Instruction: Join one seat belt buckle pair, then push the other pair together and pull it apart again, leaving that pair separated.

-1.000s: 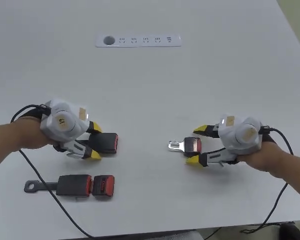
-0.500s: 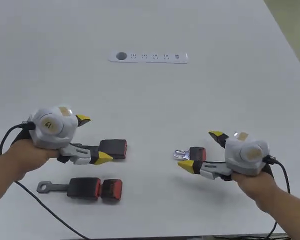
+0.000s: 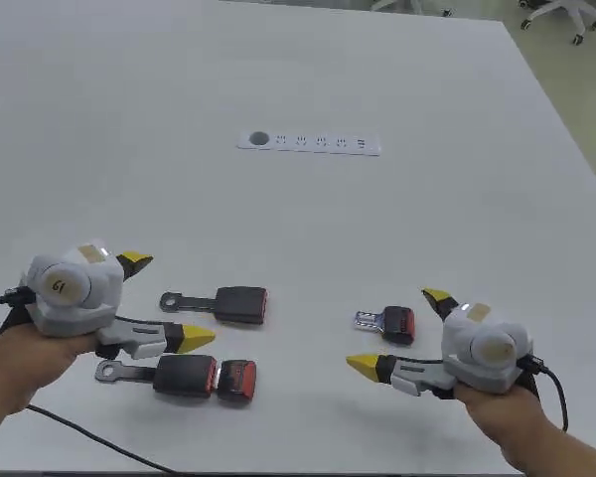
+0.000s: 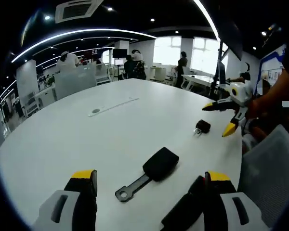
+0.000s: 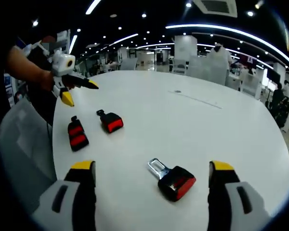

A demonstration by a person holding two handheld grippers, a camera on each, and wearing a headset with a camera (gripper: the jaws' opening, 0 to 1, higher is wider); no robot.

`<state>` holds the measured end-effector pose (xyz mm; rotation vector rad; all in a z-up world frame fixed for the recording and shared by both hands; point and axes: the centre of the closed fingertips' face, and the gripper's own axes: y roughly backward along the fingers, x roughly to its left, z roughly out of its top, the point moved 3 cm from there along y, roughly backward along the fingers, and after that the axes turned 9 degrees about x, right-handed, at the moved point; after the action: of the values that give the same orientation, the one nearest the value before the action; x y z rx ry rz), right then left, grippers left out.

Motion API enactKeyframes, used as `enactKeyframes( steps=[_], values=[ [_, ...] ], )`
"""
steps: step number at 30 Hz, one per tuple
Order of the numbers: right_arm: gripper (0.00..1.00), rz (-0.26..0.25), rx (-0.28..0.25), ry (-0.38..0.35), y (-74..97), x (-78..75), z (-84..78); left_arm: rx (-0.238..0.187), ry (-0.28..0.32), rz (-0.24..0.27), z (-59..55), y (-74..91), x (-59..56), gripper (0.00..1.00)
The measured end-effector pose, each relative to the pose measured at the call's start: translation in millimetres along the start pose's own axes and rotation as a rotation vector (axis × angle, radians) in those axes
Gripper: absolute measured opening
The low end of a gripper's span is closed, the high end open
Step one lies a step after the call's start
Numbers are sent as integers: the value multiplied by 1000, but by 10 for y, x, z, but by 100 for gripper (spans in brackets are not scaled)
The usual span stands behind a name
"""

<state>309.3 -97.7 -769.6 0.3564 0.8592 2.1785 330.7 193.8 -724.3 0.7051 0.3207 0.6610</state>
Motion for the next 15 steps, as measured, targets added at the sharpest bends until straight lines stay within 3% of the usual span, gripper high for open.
enactKeyframes(
  steps=[6, 13, 15],
  values=[
    [100, 13, -2, 22, 107, 129, 13, 3, -72, -45, -69, 98, -104, 97],
    [100, 13, -2, 53, 192, 277, 11, 7, -68, -57, -192, 205, -130, 99],
    [100, 14, 2, 64, 213, 337, -5, 14, -66, -76, -245, 260, -182, 98]
  ],
)
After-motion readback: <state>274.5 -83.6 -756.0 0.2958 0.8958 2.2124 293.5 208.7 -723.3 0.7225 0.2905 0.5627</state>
